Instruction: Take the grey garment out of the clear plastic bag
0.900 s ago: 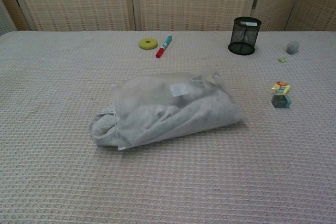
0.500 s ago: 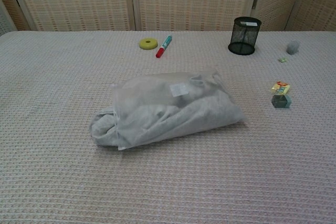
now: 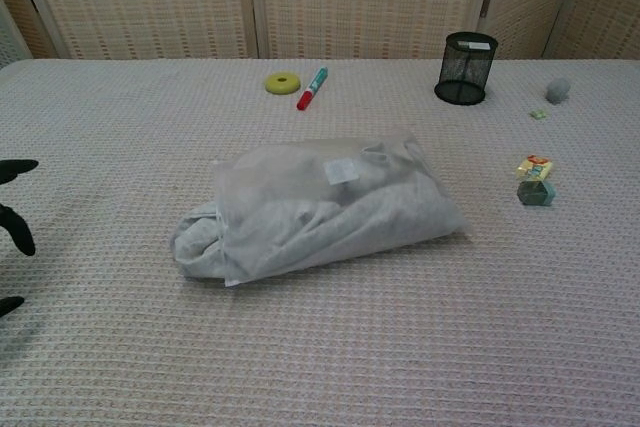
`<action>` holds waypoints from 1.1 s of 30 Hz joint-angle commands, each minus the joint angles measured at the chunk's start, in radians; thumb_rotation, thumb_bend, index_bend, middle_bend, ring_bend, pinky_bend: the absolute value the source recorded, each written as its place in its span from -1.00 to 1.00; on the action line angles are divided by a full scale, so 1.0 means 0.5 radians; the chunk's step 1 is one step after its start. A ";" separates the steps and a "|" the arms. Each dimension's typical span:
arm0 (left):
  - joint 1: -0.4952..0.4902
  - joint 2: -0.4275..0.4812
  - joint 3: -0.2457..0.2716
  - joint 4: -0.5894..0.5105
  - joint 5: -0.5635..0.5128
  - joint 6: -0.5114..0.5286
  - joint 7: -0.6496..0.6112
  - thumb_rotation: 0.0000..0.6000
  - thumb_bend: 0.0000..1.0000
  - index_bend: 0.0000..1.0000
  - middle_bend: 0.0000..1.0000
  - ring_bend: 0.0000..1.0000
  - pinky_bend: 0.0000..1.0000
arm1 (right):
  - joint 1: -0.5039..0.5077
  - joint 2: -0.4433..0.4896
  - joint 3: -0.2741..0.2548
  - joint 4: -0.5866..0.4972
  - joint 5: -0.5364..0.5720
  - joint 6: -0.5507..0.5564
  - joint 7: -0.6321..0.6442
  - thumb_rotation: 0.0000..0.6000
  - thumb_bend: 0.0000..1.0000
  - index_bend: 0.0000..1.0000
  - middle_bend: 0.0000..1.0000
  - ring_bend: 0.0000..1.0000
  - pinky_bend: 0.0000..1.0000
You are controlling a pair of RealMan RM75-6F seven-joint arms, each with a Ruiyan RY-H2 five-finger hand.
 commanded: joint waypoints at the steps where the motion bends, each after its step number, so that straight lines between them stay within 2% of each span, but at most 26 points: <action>1: -0.038 -0.141 -0.015 0.125 0.021 0.019 -0.044 1.00 -0.49 -0.06 -0.90 -1.00 -1.00 | 0.000 0.004 -0.003 -0.002 -0.002 -0.002 0.002 1.00 -0.79 -1.00 -1.00 -1.00 -1.00; 8: -0.118 -0.361 -0.030 0.280 0.071 0.071 -0.140 1.00 -0.46 -0.19 -0.98 -1.00 -1.00 | 0.006 0.007 -0.009 -0.007 -0.001 -0.021 -0.006 1.00 -0.79 -1.00 -1.00 -1.00 -1.00; 14: -0.185 -0.462 -0.020 0.291 0.084 0.024 -0.103 1.00 -0.47 -0.28 -1.00 -1.00 -1.00 | 0.014 0.005 -0.008 -0.012 0.017 -0.048 -0.023 1.00 -0.79 -1.00 -1.00 -1.00 -1.00; 20: -0.231 -0.572 -0.008 0.329 0.092 -0.009 -0.038 1.00 -0.47 -0.29 -1.00 -1.00 -1.00 | 0.017 0.008 -0.013 -0.020 0.018 -0.059 -0.030 1.00 -0.79 -1.00 -1.00 -1.00 -1.00; 33: -0.320 -0.788 -0.064 0.665 0.047 0.017 -0.080 1.00 -0.43 0.01 -0.99 -1.00 -1.00 | 0.013 0.054 -0.031 -0.030 -0.016 -0.036 0.062 1.00 -0.79 -1.00 -1.00 -1.00 -1.00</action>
